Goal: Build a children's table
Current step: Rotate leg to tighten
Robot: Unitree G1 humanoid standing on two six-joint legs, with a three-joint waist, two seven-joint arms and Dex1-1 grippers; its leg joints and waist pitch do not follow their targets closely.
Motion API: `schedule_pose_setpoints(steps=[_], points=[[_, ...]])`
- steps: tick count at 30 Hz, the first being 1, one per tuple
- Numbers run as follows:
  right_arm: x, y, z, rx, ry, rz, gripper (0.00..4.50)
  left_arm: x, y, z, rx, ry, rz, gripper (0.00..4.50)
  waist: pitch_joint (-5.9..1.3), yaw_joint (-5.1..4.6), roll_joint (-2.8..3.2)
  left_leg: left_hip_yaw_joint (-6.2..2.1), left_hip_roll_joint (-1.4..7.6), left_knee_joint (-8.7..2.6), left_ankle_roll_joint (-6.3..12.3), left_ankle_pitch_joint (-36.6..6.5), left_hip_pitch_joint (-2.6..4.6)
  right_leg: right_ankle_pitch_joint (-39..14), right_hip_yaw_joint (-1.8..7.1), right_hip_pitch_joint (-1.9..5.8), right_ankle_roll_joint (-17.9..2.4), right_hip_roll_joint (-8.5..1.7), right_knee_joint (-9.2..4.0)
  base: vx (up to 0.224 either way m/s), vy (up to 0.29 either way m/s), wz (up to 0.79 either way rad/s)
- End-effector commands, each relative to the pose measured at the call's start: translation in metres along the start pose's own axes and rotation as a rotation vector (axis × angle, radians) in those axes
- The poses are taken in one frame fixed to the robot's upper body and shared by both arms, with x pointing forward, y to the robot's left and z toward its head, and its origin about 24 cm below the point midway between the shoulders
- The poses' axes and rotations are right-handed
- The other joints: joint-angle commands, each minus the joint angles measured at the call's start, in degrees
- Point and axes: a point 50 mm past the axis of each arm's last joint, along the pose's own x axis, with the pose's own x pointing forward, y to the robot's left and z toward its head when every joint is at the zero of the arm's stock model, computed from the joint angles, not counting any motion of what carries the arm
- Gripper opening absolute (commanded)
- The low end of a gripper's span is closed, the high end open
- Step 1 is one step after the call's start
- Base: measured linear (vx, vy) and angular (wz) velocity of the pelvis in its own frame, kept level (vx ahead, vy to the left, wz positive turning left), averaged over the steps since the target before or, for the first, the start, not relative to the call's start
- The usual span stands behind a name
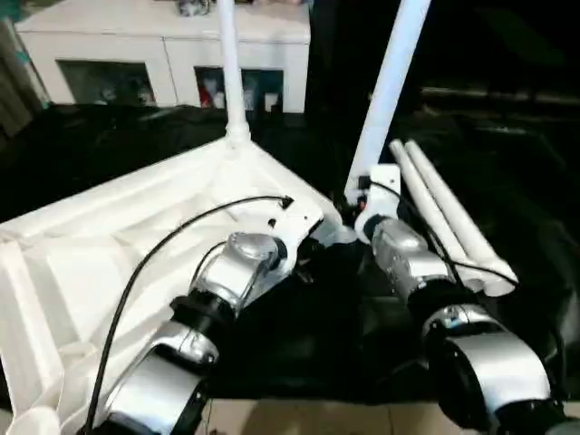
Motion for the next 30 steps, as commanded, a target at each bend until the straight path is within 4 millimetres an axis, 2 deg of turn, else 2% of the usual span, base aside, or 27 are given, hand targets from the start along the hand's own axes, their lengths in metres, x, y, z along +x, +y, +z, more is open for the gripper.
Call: schedule_pose_setpoints(steps=[1, 2, 3, 4, 5, 6, 7, 8, 9, 10, 11, 12, 13, 14, 15, 18, 23, 24, 26, 28, 29, 30], points=[[-0.003, -0.007, -0.005, 0.024, 0.02, 0.029, 3.26, -0.007, 0.011, 0.005, 0.042, -0.014, 0.03, 0.0, -3.4, 0.7, 0.06, -1.18, 3.04, -4.56, 1.83, -19.52, -0.16, -18.58, 3.36, 2.34, -10.39, -5.23, -4.49, 0.0, 0.0, 0.0], [-0.003, -0.006, 0.0, 0.02, 0.001, 0.067, 3.36, -0.008, 0.011, 0.005, 0.052, -0.02, 0.02, 0.0, -3.57, 0.76, -0.16, -1.0, 2.98, -4.43, 2.46, -18.03, -0.26, -17.06, 3.37, 2.42, -10.83, -5.13, -4.34, 0.0, 0.0, 0.0], [-0.008, -0.006, 0.008, -0.016, -0.035, 0.179, 3.44, -0.011, 0.012, 0.006, 0.069, -0.041, -0.009, 0.0, -3.85, 1.02, -0.07, -0.81, 2.92, -4.12, 3.53, -14.61, -0.53, -13.29, 3.39, 2.62, -11.87, -5.08, -3.84, 0.0, 0.0, 0.0], [-0.009, -0.006, 0.009, -0.022, -0.038, 0.191, 3.49, -0.011, 0.013, 0.006, 0.071, -0.044, -0.012, 0.0, -3.92, 1.44, -0.06, -0.66, 2.93, -3.94, 4.36, -12.69, -0.6, -11.06, 3.35, 2.77, -11.92, -5.03, -3.75, 0.0, 0.0, 0.0], [-0.013, -0.007, 0.012, -0.054, -0.051, 0.252, 3.57, -0.013, 0.014, 0.007, 0.079, -0.053, -0.026, 0.0, -4.28, 1.74, -0.16, -0.47, 2.91, -3.49, 6.1, -8.46, -0.66, -4.6, 3.36, 2.77, -13.2, -4.79, -2.85, 0.0, 0.0, 0.0], [-0.02, -0.009, 0.013, -0.104, -0.055, 0.325, 3.69, -0.015, 0.015, 0.007, 0.091, -0.06, -0.044, 0.0, -4.39, 1.9, -0.18, -0.53, 2.92, -3.29, 7.74, -4.99, -1.04, 0.49, 3.25, 3.04, -14.57, -4.77, -2.1, 0.054, -0.028, 0.02], [-0.024, -0.011, 0.012, -0.134, -0.051, 0.36, 3.79, -0.016, 0.016, 0.006, 0.103, -0.063, -0.056, 0.0, -4.51, 2.14, -0.33, -0.42, 2.8, -2.95, 9.24, -2.97, -0.98, 3.6, 3.19, 3.12, -14.93, -4.73, -1.78, 0.0, 0.0, 0.0], [-0.03, -0.013, 0.011, -0.163, -0.043, 0.402, 3.86, -0.018, 0.017, 0.005, 0.115, -0.064, -0.072, 0.0, -4.51, 2.14, -0.33, -0.42, 2.8, -2.95, 9.24, -2.97, -0.98, 3.6, 3.19, 3.12, -14.93, -4.73, -1.78, 0.0, 0.0, 0.0], [-0.037, -0.015, 0.009, -0.185, -0.029, 0.441, 3.86, -0.021, 0.018, 0.004, 0.125, -0.063, -0.092, 0.0, -4.61, 2.52, -0.29, -0.38, 2.74, -2.64, 11.08, -0.58, -0.98, 6.4, 3.2, 3.16, -15.13, -4.59, -1.53, 0.0, 0.0, 0.0], [-0.038, -0.016, 0.009, -0.188, -0.026, 0.447, 3.9, -0.021, 0.018, 0.004, 0.126, -0.062, -0.095, 0.0, -4.61, 2.62, -0.33, -0.4, 2.85, -2.63, 11.38, -0.35, -1.03, 6.45, 3.17, 3.09, -15.21, -4.65, -1.46, 0.0, 0.0, 0.0], [-0.039, -0.016, 0.009, -0.191, -0.022, 0.455, 3.9, -0.022, 0.019, 0.003, 0.128, -0.062, -0.1, 0.0, -4.53, 2.63, -0.33, -0.34, 2.9, -2.71, 11.25, -1.37, -1.01, 4.31, 3.08, 2.99, -15.27, -4.7, -1.71, 0.0, 0.0, 0.0], [-0.049, -0.022, 0.005, -0.26, 0.008, 0.496, 4.22, -0.027, 0.019, 0.002, 0.169, -0.081, -0.164, 0.0, -4.37, 2.66, 0.18, -0.36, 2.95, -2.78, 10.41, -2.78, -0.92, 1.25, 3.03, 2.8, -15.07, -4.62, -2.12, 0.0, 0.0, 0.0], [-0.049, -0.022, 0.005, -0.26, 0.008, 0.496, 4.22, -0.027, 0.019, 0.002, 0.169, -0.081, -0.164, 0.0, -4.21, 2.85, 0.11, -0.28, 3.09, -2.87, 9.92, -3.75, -0.7, -0.74, 3.05, 2.62, -14.52, -4.57, -2.52, 0.0, 0.0, 0.0], [-0.057, -0.024, 0.003, -0.309, 0.03, 0.538, 4.22, -0.032, 0.018, 0.002, 0.209, -0.103, -0.232, 0.0, -4.2, 2.72, 0.19, -0.26, 3.1, -2.89, 9.26, -4.56, -0.76, -1.99, 3.1, 2.68, -14.49, -4.55, -2.43, 0.0, 0.0, 0.0], [-0.059, -0.024, 0.003, -0.316, 0.034, 0.548, 4.22, -0.033, 0.018, 0.001, 0.217, -0.107, -0.246, 0.0, -3.99, 2.92, 0.1, -0.22, 3.21, -3.16, 7.58, -7.09, -0.64, -5.87, 3.2, 2.67, -13.41, -4.54, -2.82, 0.0, 0.0, 0.0], [-0.067, -0.024, 0.002, -0.387, 0.044, 0.604, 4.22, -0.041, 0.014, -0.003, 0.241, -0.097, -0.352, 0.0, -3.85, 2.98, 0.21, -0.37, 3.44, -3.49, 5.27, -9.49, -0.44, -9.16, 3.26, 2.52, -12.8, -4.66, -3.07, 0.0, 0.0, 0.0], [-0.077, -0.02, 0.002, -0.437, 0.051, 0.656, 4.22, -0.052, 0.011, -0.009, 0.279, -0.072, -0.453, 0.0, -3.75, 3.26, 0.47, -0.29, 3.58, -3.59, 4.12, -10.34, -0.05, -9.43, 3.5, 2.16, -12.61, -4.55, -3.02, 0.0, 0.0, 0.0], [-0.079, -0.02, 0.001, -0.444, 0.059, 0.673, 4.22, -0.053, 0.012, -0.01, 0.281, -0.073, -0.456, 0.0, -3.69, 3.23, 0.3, -0.23, 3.54, -3.61, 4.09, -10.63, -0.03, -9.74, 3.51, 2.12, -12.63, -4.51, -3.1, 0.0, 0.0, 0.0], [-0.083, -0.018, -0.002, -0.451, 0.081, 0.715, 4.22, -0.056, 0.012, -0.011, 0.285, -0.074, -0.466, 0.0, -3.74, 3.48, 0.33, -0.29, 3.6, -3.62, 3.93, -10.36, -0.12, -9.68, 3.56, 2.31, -12.53, -4.68, -2.99, 0.0, 0.0, 0.0], [-0.085, -0.017, -0.003, -0.457, 0.093, 0.733, 4.22, -0.057, 0.012, -0.012, 0.283, -0.076, -0.471, 0.0, -3.77, 3.62, -0.09, -0.29, 3.45, -3.53, 4.23, -9.6, -0.29, -9.5, 3.52, 2.47, -12.14, -4.64, -2.91, 0.0, 0.0, 0.0], [-0.086, -0.017, -0.004, -0.463, 0.099, 0.737, 4.22, -0.058, 0.013, -0.013, 0.282, -0.077, -0.471, 0.0, -3.8, 3.69, 0.04, -0.31, 3.37, -3.46, 4.27, -9.22, -0.38, -9.63, 3.51, 2.54, -12.08, -4.75, -2.89, 0.0, 0.0, 0.0], [-0.086, -0.018, -0.005, -0.464, 0.107, 0.741, 4.22, -0.059, 0.013, -0.013, 0.281, -0.076, -0.471, 0.0, -3.8, 3.73, -0.13, -0.3, 3.34, -3.42, 4.28, -9.09, -0.42, -10.16, 3.49, 2.56, -11.8, -4.79, -2.94, 0.0, 0.0, 0.0]])
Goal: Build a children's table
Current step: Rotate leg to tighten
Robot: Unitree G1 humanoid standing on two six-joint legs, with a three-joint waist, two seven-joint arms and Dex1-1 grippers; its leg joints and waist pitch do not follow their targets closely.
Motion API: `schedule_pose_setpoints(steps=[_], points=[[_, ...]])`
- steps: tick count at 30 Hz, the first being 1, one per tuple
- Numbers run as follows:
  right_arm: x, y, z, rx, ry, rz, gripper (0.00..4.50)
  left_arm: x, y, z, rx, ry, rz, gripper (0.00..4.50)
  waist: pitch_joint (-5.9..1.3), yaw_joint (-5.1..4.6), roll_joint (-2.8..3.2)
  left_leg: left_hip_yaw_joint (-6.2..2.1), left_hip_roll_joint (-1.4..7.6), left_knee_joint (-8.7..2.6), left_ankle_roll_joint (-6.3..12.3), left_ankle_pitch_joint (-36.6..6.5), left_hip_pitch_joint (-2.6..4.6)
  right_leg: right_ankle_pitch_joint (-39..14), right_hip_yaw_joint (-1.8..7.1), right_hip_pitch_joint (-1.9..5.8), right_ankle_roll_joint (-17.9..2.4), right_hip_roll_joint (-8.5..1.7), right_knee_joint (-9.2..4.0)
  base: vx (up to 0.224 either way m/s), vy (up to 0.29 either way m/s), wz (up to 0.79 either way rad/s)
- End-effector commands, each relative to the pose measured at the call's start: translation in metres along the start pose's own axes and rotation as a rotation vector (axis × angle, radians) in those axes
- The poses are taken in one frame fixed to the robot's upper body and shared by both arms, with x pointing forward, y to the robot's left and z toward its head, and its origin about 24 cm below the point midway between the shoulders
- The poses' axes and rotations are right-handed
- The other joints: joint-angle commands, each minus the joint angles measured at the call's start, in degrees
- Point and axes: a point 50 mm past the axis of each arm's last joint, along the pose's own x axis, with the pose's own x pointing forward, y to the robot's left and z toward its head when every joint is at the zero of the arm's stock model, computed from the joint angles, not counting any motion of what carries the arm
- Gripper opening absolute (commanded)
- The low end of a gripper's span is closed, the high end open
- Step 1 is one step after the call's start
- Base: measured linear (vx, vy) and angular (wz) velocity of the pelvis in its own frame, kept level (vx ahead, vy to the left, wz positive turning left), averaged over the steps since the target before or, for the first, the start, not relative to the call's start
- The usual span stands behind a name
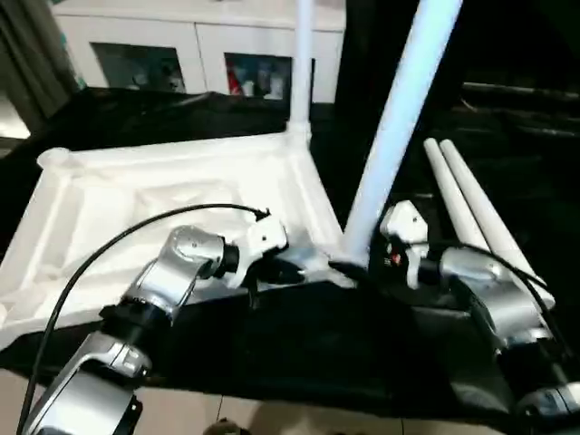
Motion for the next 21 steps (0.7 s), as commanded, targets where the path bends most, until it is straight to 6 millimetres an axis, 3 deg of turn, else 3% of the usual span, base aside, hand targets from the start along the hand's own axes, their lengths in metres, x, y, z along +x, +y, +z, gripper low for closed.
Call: schedule_pose_setpoints(steps=[1, 8, 11, 12, 17, 21], points=[[-0.0022, 0.0006, 0.0006, -0.015, 0.013, 0.011, 4.22, -0.0021, -0.0015, 0.0106, 0.052, -0.04, -0.026, 0.0, -4.09, -0.12, -0.62, -0.66, 3.12, -3.47, 4.15, -8.53, 0.66, -11.16, 3.4, 3.74, -11.16, -4.8, -3.32, 0.0, 0.0, 0.0], [-0.0017, -0.0008, 0.0024, -0.015, 0.006, 0.005, 3.53, -0.0044, -0.002, 0.0103, 0.049, -0.041, -0.028, 0.0, -4.23, -0.09, -0.55, -0.65, 3.08, -3.26, 4.74, -6.99, 0.64, -8.93, 3.35, 3.73, -11.68, -4.66, -2.93, 0.0, 0.0, 0.0], [-0.0017, 0.0003, 0.0013, -0.011, 0.01, 0.013, 3.39, -0.0048, -0.0019, 0.01, 0.048, -0.04, -0.028, 0.0, -4.15, -0.09, -0.5, -0.62, 3.04, -3.19, 4.5, -7.97, 0.65, -10.53, 3.34, 3.7, -11.4, -4.71, -3.11, 0.0, 0.0, 0.0], [-0.0018, 0.0009, 0.0002, -0.01, 0.014, 0.017, 3.11, -0.0048, -0.0017, 0.0098, 0.048, -0.038, -0.027, 0.0, -4.12, -0.07, -0.48, -0.64, 3.05, -3.19, 4.27, -8.41, 0.69, -11.35, 3.33, 3.62, -11.23, -4.67, -3.17, 0.0, 0.0, 0.0], [-0.0015, 0.0013, -0.0029, -0.004, 0.023, 0.018, 2.79, -0.005, -0.0013, 0.0095, 0.044, -0.036, -0.025, 0.0, -3.98, -0.09, -0.44, -0.71, 3.03, -3.23, 3.25, -10.24, 0.72, -14.66, 3.34, 3.52, -10.25, -4.69, -3.43, 0.0, 0.0, 0.0], [0.0009, 0.0001, -0.0071, 0.033, 0.014, -0.012, 2.76, -0.0048, -0.001, 0.0093, 0.035, -0.038, -0.025, 0.0, -4.15, -0.14, -0.51, -0.72, 2.99, -3.11, 3.31, -9.44, 0.6, -13.33, 3.35, 3.59, -10.34, -4.66, -3.2, 0.0, 0.0, 0.0]])
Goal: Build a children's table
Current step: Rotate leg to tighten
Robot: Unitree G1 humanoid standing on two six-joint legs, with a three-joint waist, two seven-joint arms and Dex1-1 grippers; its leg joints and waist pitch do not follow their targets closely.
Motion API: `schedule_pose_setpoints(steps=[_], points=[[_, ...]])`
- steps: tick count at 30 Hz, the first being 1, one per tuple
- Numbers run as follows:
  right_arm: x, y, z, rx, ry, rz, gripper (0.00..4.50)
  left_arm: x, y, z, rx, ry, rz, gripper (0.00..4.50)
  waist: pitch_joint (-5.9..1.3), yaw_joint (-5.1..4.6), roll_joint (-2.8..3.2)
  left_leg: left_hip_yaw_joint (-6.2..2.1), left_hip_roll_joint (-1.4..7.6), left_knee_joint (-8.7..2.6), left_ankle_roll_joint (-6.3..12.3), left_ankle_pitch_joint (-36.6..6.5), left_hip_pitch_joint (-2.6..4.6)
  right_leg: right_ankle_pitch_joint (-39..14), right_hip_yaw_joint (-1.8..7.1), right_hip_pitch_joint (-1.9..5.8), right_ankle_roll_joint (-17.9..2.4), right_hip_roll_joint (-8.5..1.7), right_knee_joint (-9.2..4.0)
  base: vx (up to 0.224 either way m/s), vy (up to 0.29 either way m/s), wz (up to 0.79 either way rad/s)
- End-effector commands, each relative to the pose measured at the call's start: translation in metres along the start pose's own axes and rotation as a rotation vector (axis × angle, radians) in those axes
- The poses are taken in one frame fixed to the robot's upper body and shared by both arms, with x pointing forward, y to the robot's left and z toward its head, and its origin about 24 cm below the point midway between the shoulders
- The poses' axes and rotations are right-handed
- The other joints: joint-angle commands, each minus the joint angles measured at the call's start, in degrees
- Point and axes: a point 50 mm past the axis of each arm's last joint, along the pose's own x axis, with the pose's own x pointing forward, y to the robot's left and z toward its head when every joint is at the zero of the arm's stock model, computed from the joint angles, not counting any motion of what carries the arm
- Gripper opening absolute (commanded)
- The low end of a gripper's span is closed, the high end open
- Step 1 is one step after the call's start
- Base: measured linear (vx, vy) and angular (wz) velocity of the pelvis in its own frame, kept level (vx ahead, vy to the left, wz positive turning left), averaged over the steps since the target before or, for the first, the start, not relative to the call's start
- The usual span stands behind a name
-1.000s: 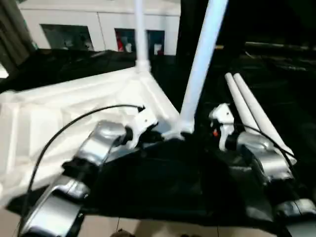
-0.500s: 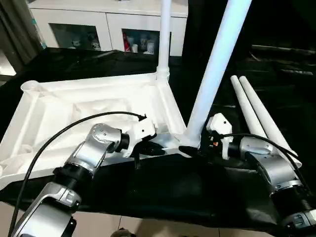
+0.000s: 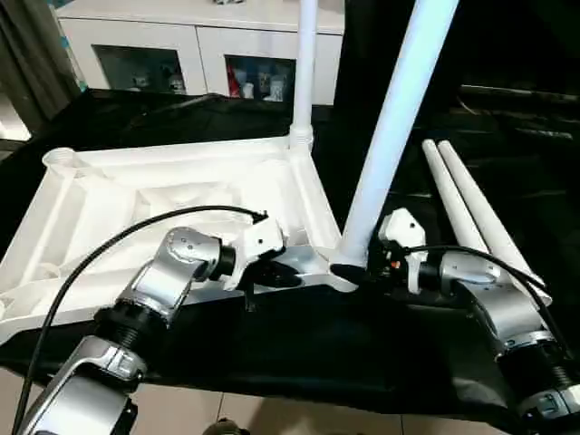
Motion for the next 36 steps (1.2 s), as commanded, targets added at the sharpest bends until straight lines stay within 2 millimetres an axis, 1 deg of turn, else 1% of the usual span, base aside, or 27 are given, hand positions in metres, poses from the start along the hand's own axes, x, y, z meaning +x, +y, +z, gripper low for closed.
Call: schedule_pose_setpoints(steps=[1, 3, 4, 6, 7, 8, 9, 10, 11, 12, 13, 16, 17, 19, 20, 21, 22, 24, 25, 26, 29, 30, 31, 33, 34, 35, 36], points=[[0.002, -0.002, -0.007, 0.051, 0.009, -0.041, 2.75, -0.001, 0.002, 0.011, 0.024, -0.044, -0.002, 0.0, -4.13, -0.07, -0.45, -0.72, 2.83, -3.69, 3.35, -9.33, 0.6, -13.17, 3.33, 3.53, -10.47, -4.65, -3.83, 0.0, 0.0, 0.0], [0.006, -0.006, -0.015, 0.102, 0.022, -0.14, 2.74, 0.0, 0.005, 0.01, -0.013, -0.041, 0.043, 0.0, -4.14, -0.18, -0.4, -0.69, 2.85, -3.68, 3.21, -9.18, 0.63, -12.82, 3.35, 3.47, -10.8, -4.63, -3.75, 0.0, 0.0, 0.0], [0.009, -0.008, -0.018, 0.138, 0.027, -0.196, 2.74, 0.002, 0.008, 0.009, -0.039, -0.041, 0.085, 0.0, -4.01, -0.42, -0.31, -0.74, 2.72, -3.76, 2.64, -9.62, 0.54, -13.73, 3.23, 3.47, -10.85, -4.62, -3.89, 0.0, 0.0, 0.0], [0.02, -0.015, -0.031, 0.27, 0.046, -0.392, 2.74, 0.01, 0.019, 0.009, -0.094, -0.031, 0.22, 0.0, -3.84, -0.92, -0.28, -0.79, 2.47, -3.87, 1.22, -11.92, 0.84, -18.25, 3.1, 3.38, -9.88, -4.64, -4.52, 0.0, 0.0, 0.0], [0.024, -0.017, -0.036, 0.316, 0.064, -0.471, 2.74, 0.013, 0.022, 0.009, -0.108, -0.022, 0.266, 0.0, -3.78, -1.1, 0.09, -0.87, 2.54, -3.97, 0.68, -12.6, 1.02, -19.16, 3.13, 3.21, -9.79, -4.62, -4.52, 0.0, 0.0, 0.0], [0.026, -0.019, -0.04, 0.342, 0.089, -0.535, 2.73, 0.016, 0.025, 0.009, -0.126, -0.017, 0.307, 0.0, -3.68, -1.62, -0.09, -1.09, 2.56, -4.16, -0.34, -14.3, 1.15, -21.59, 2.97, 3.29, -8.93, -4.57, -4.87, 0.0, 0.0, 0.0], [0.029, -0.02, -0.045, 0.367, 0.113, -0.594, 2.73, 0.02, 0.026, 0.01, -0.147, -0.014, 0.335, 0.0, -3.78, -1.67, -0.04, -1.02, 2.52, -4.1, -0.66, -14.66, 1.36, -21.83, 2.98, 3.17, -8.94, -4.61, -4.93, 0.0, 0.0, 0.0], [0.03, -0.022, -0.048, 0.386, 0.137, -0.646, 2.73, 0.024, 0.027, 0.011, -0.169, -0.012, 0.359, 0.0, -3.8, -1.7, 0.0, -1.13, 2.52, -4.13, -0.88, -14.99, 1.23, -21.82, 3.02, 3.41, -8.8, -4.78, -5.0, 0.0, 0.0, 0.0], [0.034, -0.024, -0.055, 0.418, 0.191, -0.754, 2.73, 0.033, 0.029, 0.013, -0.21, -0.007, 0.418, 0.0, -3.6, -1.91, 0.23, -0.99, 2.51, -4.2, -0.87, -15.87, 1.38, -21.73, 3.12, 3.02, -8.73, -4.6, -5.25, 0.0, 0.0, 0.0], [0.034, -0.024, -0.055, 0.418, 0.191, -0.754, 2.73, 0.033, 0.029, 0.013, -0.21, -0.007, 0.418, 0.0, -3.49, -2.04, 0.0, -0.96, 2.27, -4.14, -1.02, -17.28, 1.65, -23.26, 3.02, 2.98, -8.54, -4.55, -5.47, 0.0, 0.0, 0.0], [0.037, -0.025, -0.057, 0.442, 0.214, -0.812, 2.73, 0.041, 0.028, 0.016, -0.218, 0.0, 0.438, 0.0, -3.59, -2.01, 0.01, -0.99, 2.18, -4.06, -0.97, -17.36, 1.57, -23.76, 2.98, 3.15, -8.36, -4.63, -5.42, 0.0, 0.0, 0.0], [0.047, -0.027, -0.053, 0.45, 0.24, -0.873, 2.73, 0.058, 0.023, 0.023, -0.228, 0.005, 0.44, 0.0, -3.44, -2.01, 0.06, -1.08, 2.22, -4.16, -0.74, -19.1, 2.01, -26.42, 2.86, 2.91, -7.17, -4.64, -5.96, 0.0, 0.0, 0.0], [0.05, -0.027, -0.05, 0.442, 0.235, -0.86, 2.73, 0.061, 0.022, 0.025, -0.227, 0.005, 0.434, 0.0, -3.4, -2.02, 0.21, -1.1, 2.17, -4.18, -0.6, -19.83, 2.07, -27.02, 2.81, 2.85, -6.75, -4.59, -6.1, 0.0, 0.0, 0.0], [0.057, -0.026, -0.042, 0.442, 0.189, -0.805, 2.73, 0.064, 0.022, 0.029, -0.212, 0.002, 0.427, 0.0, -3.43, -2.0, 0.1, -1.21, 2.18, -4.3, -0.39, -20.77, 2.13, -27.65, 2.75, 2.93, -6.11, -4.61, -6.24, 0.0, 0.0, 0.0], [0.057, -0.026, -0.041, 0.442, 0.186, -0.803, 3.29, 0.064, 0.022, 0.029, -0.212, 0.001, 0.427, 0.0, -3.5, -1.92, 0.13, -1.25, 2.26, -4.4, -0.28, -20.43, 1.95, -27.09, 2.8, 3.04, -6.0, -4.68, -6.17, 0.0, 0.0, 0.0], [0.059, -0.027, -0.038, 0.439, 0.159, -0.789, 3.43, 0.064, 0.022, 0.029, -0.211, 0.001, 0.429, 0.0, -3.51, -1.91, 0.1, -1.27, 2.33, -4.47, -0.21, -20.49, 1.94, -26.71, 2.82, 3.02, -6.07, -4.66, -6.11, 0.0, 0.0, 0.0], [0.061, -0.027, -0.036, 0.438, 0.14, -0.774, 3.43, 0.063, 0.023, 0.029, -0.208, 0.003, 0.429, 0.0, -3.56, -1.89, 0.3, -1.32, 2.39, -4.5, -0.24, -20.2, 1.89, -25.63, 2.87, 3.07, -6.51, -4.7, -5.94, 0.0, 0.0, 0.0], [0.061, -0.029, -0.032, 0.417, 0.119, -0.768, 3.64, 0.061, 0.024, 0.027, -0.2, 0.005, 0.429, 0.0, -3.63, -1.7, 0.19, -1.1, 2.43, -4.46, -0.01, -20.05, 2.01, -23.86, 3.03, 2.99, -7.5, -4.83, -6.02, 0.0, 0.0, 0.0], [0.061, -0.031, -0.029, 0.406, 0.101, -0.772, 3.64, 0.06, 0.024, 0.026, -0.191, 0.006, 0.429, 0.0, -3.74, -1.77, 0.06, -1.22, 2.46, -4.45, -0.13, -19.38, 1.77, -22.89, 3.03, 3.21, -7.84, -4.78, -5.58, 0.0, 0.0, 0.0], [0.06, -0.033, -0.027, 0.394, 0.087, -0.774, 3.85, 0.058, 0.025, 0.025, -0.185, 0.007, 0.43, 0.0, -3.69, -1.74, 0.05, -1.09, 2.46, -4.5, 0.18, -18.58, 1.63, -21.84, 3.05, 3.2, -8.37, -4.72, -5.53, 0.0, 0.0, 0.0], [0.058, -0.035, -0.019, 0.338, 0.048, -0.725, 3.9, 0.054, 0.025, 0.022, -0.168, 0.007, 0.423, 0.0, -3.76, -1.56, -0.15, -0.95, 2.33, -4.35, 1.03, -16.74, 1.35, -21.25, 3.15, 3.54, -8.68, -4.85, -5.33, 0.0, 0.0, 0.0], [0.052, -0.036, -0.013, 0.311, 0.0, -0.632, 3.9, 0.048, 0.026, 0.02, -0.145, -0.003, 0.401, 0.0, -3.75, -1.3, -0.24, -0.93, 2.33, -4.34, 1.92, -15.89, 1.18, -20.55, 3.14, 3.8, -8.46, -4.8, -5.33, 0.0, 0.0, 0.0], [0.05, -0.035, -0.012, 0.305, -0.013, -0.604, 3.9, 0.046, 0.025, 0.019, -0.142, -0.003, 0.396, 0.0, -3.81, -1.3, -0.34, -0.87, 2.39, -4.27, 2.23, -15.07, 1.09, -19.62, 3.25, 3.8, -8.48, -4.78, -5.14, 0.0, 0.0, 0.0], [0.045, -0.035, -0.01, 0.266, -0.02, -0.55, 3.9, 0.043, 0.025, 0.018, -0.115, -0.009, 0.378, 0.0, -4.05, -1.18, -0.44, -0.87, 2.43, -4.16, 2.93, -12.62, 0.9, -16.56, 3.22, 3.98, -9.17, -4.71, -4.71, 0.0, 0.0, 0.0], [0.037, -0.031, -0.01, 0.199, -0.02, -0.463, 3.9, 0.039, 0.024, 0.015, -0.088, -0.01, 0.355, 0.0, -4.2, -1.17, -0.35, -0.8, 2.46, -3.97, 3.56, -10.59, 0.68, -13.53, 3.19, 3.96, -10.12, -4.69, -4.35, 0.0, 0.0, 0.0], [0.037, -0.031, -0.01, 0.199, -0.02, -0.463, 3.9, 0.039, 0.024, 0.015, -0.088, -0.01, 0.355, 0.0, -4.19, -1.07, -0.38, -0.75, 2.5, -3.9, 3.84, -10.46, 0.69, -13.14, 3.17, 3.97, -10.1, -4.63, -4.31, 0.0, 0.0, 0.0], [0.027, -0.027, -0.01, 0.135, -0.016, -0.375, 3.9, 0.034, 0.023, 0.014, -0.063, -0.018, 0.326, 0.0, -4.23, -0.96, -0.43, -0.76, 2.58, -3.84, 4.34, -9.71, 0.56, -12.13, 3.18, 4.04, -10.3, -4.67, -4.16, 0.0, 0.0, 0.0]])
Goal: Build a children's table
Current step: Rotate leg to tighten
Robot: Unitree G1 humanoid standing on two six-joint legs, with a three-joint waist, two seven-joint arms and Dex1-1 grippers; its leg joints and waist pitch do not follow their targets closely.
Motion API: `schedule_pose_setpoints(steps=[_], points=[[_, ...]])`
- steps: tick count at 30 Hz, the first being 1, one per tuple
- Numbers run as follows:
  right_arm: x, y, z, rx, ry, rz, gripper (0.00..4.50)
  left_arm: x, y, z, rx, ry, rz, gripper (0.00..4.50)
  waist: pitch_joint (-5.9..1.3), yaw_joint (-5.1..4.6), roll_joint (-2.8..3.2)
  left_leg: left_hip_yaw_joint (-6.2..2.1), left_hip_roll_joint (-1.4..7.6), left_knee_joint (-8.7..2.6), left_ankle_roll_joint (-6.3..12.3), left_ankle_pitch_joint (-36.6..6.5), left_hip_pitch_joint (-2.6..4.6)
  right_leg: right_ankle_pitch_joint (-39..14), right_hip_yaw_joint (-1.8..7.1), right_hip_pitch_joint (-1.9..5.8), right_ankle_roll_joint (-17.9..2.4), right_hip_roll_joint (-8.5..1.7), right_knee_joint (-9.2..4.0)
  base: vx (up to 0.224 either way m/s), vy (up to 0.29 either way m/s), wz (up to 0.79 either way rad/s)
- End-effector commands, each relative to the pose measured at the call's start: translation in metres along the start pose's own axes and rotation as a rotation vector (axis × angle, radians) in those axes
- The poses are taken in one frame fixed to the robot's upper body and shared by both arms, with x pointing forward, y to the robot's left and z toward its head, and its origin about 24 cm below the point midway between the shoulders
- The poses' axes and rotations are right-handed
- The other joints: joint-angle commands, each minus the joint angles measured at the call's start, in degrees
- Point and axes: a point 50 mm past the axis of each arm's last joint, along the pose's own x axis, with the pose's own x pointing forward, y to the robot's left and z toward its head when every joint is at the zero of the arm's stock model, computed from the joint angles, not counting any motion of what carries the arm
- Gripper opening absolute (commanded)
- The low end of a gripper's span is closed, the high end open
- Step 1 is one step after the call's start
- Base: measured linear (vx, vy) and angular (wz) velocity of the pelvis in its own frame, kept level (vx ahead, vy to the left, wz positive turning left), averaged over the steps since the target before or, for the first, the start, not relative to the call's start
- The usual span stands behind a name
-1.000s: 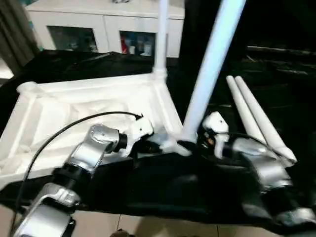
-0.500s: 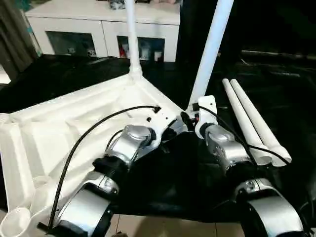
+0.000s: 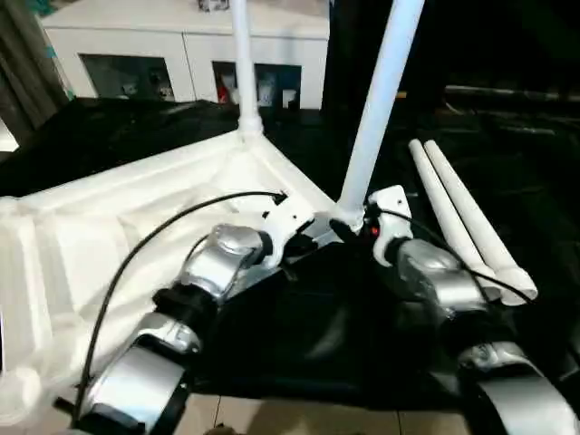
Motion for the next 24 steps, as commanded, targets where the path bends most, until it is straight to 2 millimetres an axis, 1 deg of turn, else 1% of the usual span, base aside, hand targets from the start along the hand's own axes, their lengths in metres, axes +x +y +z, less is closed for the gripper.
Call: schedule_pose_setpoints(steps=[1, 2, 3, 4, 5, 7, 8, 9, 11, 14, 16, 17, 20, 21, 22, 23, 24], points=[[-0.008, 0.001, 0.003, -0.059, -0.012, 0.095, 3.9, -0.006, 0.001, -0.004, 0.035, -0.024, -0.022, 0.0, -4.13, 0.26, -0.56, -0.75, 2.61, -3.51, 4.7, -9.64, 0.07, -11.84, 3.21, 3.58, -10.6, -4.67, -4.08, 0.0, 0.0, 0.0], [-0.012, 0.001, 0.003, -0.083, -0.015, 0.131, 3.9, -0.008, 0.001, -0.004, 0.042, -0.03, -0.04, 0.0, -4.03, 0.21, -0.55, -0.75, 2.64, -3.54, 4.92, -9.8, -0.04, -12.18, 3.16, 3.57, -10.61, -4.69, -4.15, 0.0, 0.0, 0.0], [-0.022, 0.002, 0.004, -0.127, -0.017, 0.21, 3.9, -0.013, -0.003, -0.005, 0.076, -0.052, -0.11, 0.0, -4.02, 0.24, -0.52, -0.69, 2.6, -3.47, 5.04, -10.33, 0.05, -13.25, 3.16, 3.49, -10.42, -4.68, -4.32, 0.0, 0.0, 0.0], [-0.026, 0.002, 0.005, -0.141, -0.018, 0.24, 3.9, -0.016, -0.005, -0.005, 0.086, -0.063, -0.151, 0.0, -3.88, 0.19, -0.54, -0.7, 2.65, -3.55, 5.02, -10.73, 0.0, -13.94, 3.19, 3.49, -10.28, -4.71, -4.43, 0.0, 0.0, 0.0], [-0.028, 0.002, 0.006, -0.144, -0.023, 0.252, 3.9, -0.017, -0.007, -0.005, 0.089, -0.066, -0.175, 0.0, -3.92, 0.22, -0.57, -0.73, 2.74, -3.59, 4.95, -10.86, 0.09, -14.59, 3.23, 3.46, -10.29, -4.77, -4.44, 0.0, 0.0, 0.0], [-0.037, 0.0, 0.014, -0.158, -0.05, 0.296, 3.9, -0.025, -0.015, -0.007, 0.122, -0.067, -0.303, 0.0, -3.89, 0.26, -0.5, -0.77, 2.91, -3.68, 4.79, -11.09, 0.15, -14.96, 3.32, 3.36, -10.59, -4.83, -4.33, 0.0, 0.0, 0.0], [-0.04, 0.0, 0.016, -0.169, -0.056, 0.312, 3.9, -0.028, -0.017, -0.008, 0.131, -0.059, -0.329, 0.0, -3.79, 0.22, -0.45, -0.73, 3.08, -3.8, 4.7, -11.36, 0.25, -15.01, 3.35, 3.11, -10.85, -4.67, -4.3, 0.0, 0.0, 0.0], [-0.042, 0.0, 0.017, -0.181, -0.054, 0.324, 3.9, -0.029, -0.018, -0.009, 0.137, -0.055, -0.344, 0.0, -3.7, 0.24, -0.29, -0.66, 3.06, -3.81, 4.41, -12.38, 0.42, -15.84, 3.33, 2.93, -10.87, -4.53, -4.42, 0.0, 0.0, 0.0], [-0.046, 0.001, 0.017, -0.202, -0.045, 0.34, 3.9, -0.031, -0.019, -0.009, 0.141, -0.059, -0.367, 0.0, -3.62, 0.39, -0.29, -0.67, 3.18, -3.89, 3.67, -13.45, 0.66, -17.01, 3.39, 2.74, -10.9, -4.66, -4.55, 0.0, 0.0, 0.0], [-0.049, 0.003, 0.014, -0.217, -0.031, 0.372, 3.9, -0.033, -0.02, -0.01, 0.137, -0.062, -0.37, 0.0, -3.55, 0.48, -0.4, -0.64, 3.05, -3.97, 3.0, -14.28, 0.67, -18.42, 3.46, 2.75, -10.26, -4.64, -4.69, 0.0, 0.0, 0.0], [-0.051, 0.006, 0.012, -0.217, -0.02, 0.408, 3.9, -0.033, -0.019, -0.01, 0.14, -0.06, -0.366, 0.0, -3.58, 0.61, -0.46, -0.65, 2.94, -3.89, 3.01, -13.94, 0.57, -18.89, 3.49, 2.87, -9.78, -4.74, -4.75, 0.0, 0.0, 0.0], [-0.051, 0.008, 0.009, -0.227, -0.008, 0.421, 3.9, -0.034, -0.018, -0.011, 0.142, -0.055, -0.356, 0.0, -3.61, 0.76, -0.73, -0.66, 2.91, -3.85, 3.17, -13.13, 0.44, -18.66, 3.48, 2.97, -9.43, -4.73, -4.64, 0.0, 0.0, 0.0], [-0.05, 0.009, 0.008, -0.221, -0.006, 0.419, 3.9, -0.035, -0.018, -0.012, 0.141, -0.055, -0.359, 0.0, -3.75, 0.78, -0.7, -0.67, 2.86, -3.78, 3.37, -11.79, 0.29, -17.12, 3.44, 3.06, -9.65, -4.71, -4.42, 0.0, 0.0, 0.0], [-0.048, 0.009, 0.008, -0.211, -0.008, 0.42, 3.74, -0.036, -0.018, -0.011, 0.139, -0.056, -0.36, 0.0, -3.7, 0.81, -0.76, -0.65, 2.86, -3.75, 3.47, -11.7, 0.32, -17.18, 3.42, 2.99, -9.73, -4.72, -4.44, 0.0, 0.0, 0.0], [-0.048, 0.009, 0.008, -0.21, -0.008, 0.42, 3.74, -0.036, -0.018, -0.011, 0.139, -0.056, -0.36, 0.0, -3.7, 0.81, -0.76, -0.65, 2.86, -3.75, 3.47, -11.7, 0.32, -17.18, 3.42, 2.99, -9.73, -4.72, -4.44, 0.0, 0.0, 0.0], [-0.047, 0.01, 0.008, -0.209, -0.005, 0.425, 3.56, -0.037, -0.017, -0.011, 0.138, -0.055, -0.359, 0.0, -3.74, 0.83, -0.66, -0.66, 2.88, -3.74, 3.5, -11.55, 0.32, -17.03, 3.41, 2.99, -9.85, -4.71, -4.41, 0.0, 0.0, 0.0], [-0.046, 0.011, 0.007, -0.21, -0.004, 0.429, 3.56, -0.037, -0.017, -0.011, 0.137, -0.054, -0.357, 0.0, -3.75, 0.85, -0.67, -0.66, 2.9, -3.75, 3.49, -11.53, 0.33, -16.86, 3.41, 3.0, -9.89, -4.7, -4.38, 0.0, 0.0, 0.0]])
